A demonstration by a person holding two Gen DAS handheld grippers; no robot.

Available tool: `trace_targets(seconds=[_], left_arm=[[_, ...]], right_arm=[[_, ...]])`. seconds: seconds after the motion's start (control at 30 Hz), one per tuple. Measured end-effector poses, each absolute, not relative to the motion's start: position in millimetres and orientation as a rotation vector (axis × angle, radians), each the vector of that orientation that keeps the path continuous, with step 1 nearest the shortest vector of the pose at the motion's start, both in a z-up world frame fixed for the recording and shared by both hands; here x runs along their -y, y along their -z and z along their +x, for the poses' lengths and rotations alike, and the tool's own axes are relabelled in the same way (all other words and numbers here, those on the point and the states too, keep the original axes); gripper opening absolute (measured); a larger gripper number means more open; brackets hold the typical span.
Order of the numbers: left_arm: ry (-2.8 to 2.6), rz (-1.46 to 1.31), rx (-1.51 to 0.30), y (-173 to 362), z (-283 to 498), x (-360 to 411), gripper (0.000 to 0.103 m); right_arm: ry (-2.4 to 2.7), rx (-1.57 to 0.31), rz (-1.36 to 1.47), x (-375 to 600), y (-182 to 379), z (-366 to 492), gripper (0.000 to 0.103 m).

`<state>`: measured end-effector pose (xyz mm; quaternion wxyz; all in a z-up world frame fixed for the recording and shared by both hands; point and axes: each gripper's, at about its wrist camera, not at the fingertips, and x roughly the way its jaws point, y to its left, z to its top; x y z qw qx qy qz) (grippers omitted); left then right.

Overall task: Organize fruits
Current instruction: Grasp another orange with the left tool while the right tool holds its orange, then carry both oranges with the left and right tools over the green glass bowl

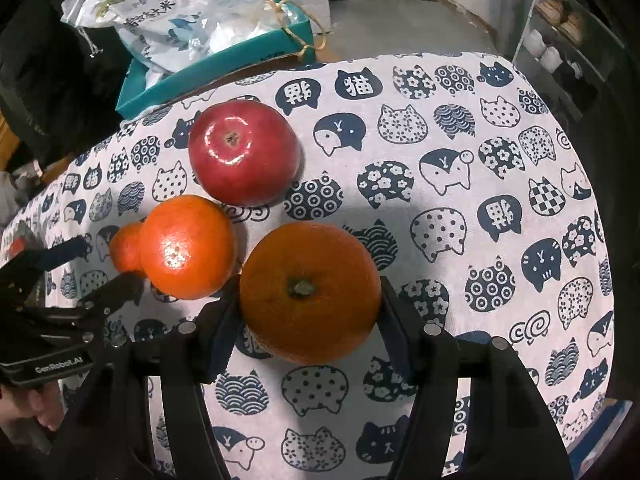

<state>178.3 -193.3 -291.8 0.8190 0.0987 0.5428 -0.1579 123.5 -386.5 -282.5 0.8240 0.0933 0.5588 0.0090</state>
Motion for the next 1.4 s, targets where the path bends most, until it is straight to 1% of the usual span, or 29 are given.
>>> trace_targets(seconds=[0.2, 0.27, 0.37, 0.43, 0.5, 0.87, 1.4], left_arm=[[0.379, 0.196, -1.126, 291.7, 182.7, 200.6, 0.093], [0.396, 0.179, -1.129, 291.3, 184.7, 199.5, 0.088], [0.436, 0.118, -1.140, 291.1, 187.1, 195.5, 0.073], [0.462, 0.089, -1.151, 291.3, 187.3, 195.8, 0.055], [0.492, 0.082, -1.153, 289.8, 185.8, 198.3, 0.046], [0.442, 0.097, -1.128, 278.8, 174.1, 191.8, 0.043], [0.343, 0.066, -1.038, 222.4, 150.9, 159.0, 0.043]], right_arm=[[-0.014, -1.193, 0.209, 389.1, 285.7, 126.8, 0.063], [-0.012, -1.193, 0.214, 391.5, 285.9, 126.0, 0.063], [-0.009, -1.195, 0.222, 394.1, 286.5, 125.8, 0.063], [-0.008, -1.196, 0.226, 394.8, 286.4, 125.7, 0.063], [-0.008, -1.196, 0.226, 394.5, 285.9, 125.5, 0.063], [-0.008, -1.167, 0.203, 390.5, 271.0, 118.6, 0.063], [-0.021, -1.053, 0.067, 359.4, 218.7, 103.1, 0.063]])
